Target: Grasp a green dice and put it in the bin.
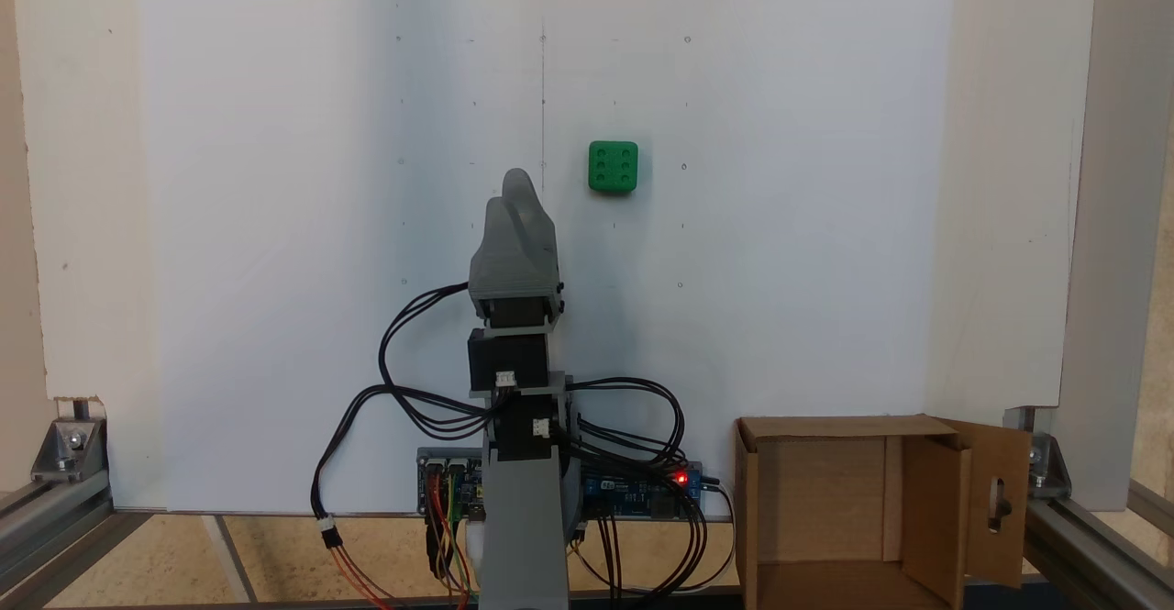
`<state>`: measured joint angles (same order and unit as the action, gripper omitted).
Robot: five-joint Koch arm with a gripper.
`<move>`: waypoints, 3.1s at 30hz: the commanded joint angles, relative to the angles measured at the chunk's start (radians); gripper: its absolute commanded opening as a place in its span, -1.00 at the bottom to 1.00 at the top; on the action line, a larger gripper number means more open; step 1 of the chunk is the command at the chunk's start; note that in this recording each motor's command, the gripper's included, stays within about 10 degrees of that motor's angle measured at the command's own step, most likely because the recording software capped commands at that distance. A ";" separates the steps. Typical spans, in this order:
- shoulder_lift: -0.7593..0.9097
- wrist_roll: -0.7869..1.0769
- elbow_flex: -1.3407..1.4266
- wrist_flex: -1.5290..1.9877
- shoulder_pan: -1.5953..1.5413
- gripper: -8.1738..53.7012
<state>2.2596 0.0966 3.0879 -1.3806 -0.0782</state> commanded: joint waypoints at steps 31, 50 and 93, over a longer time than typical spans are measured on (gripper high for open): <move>0.107 0.035 -0.288 0.617 0.120 0.66; 0.100 -0.029 -0.827 1.707 0.279 0.66; -0.581 0.253 -1.387 2.233 0.347 0.70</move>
<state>1.6797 0.3037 1.7579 0.8790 0.2654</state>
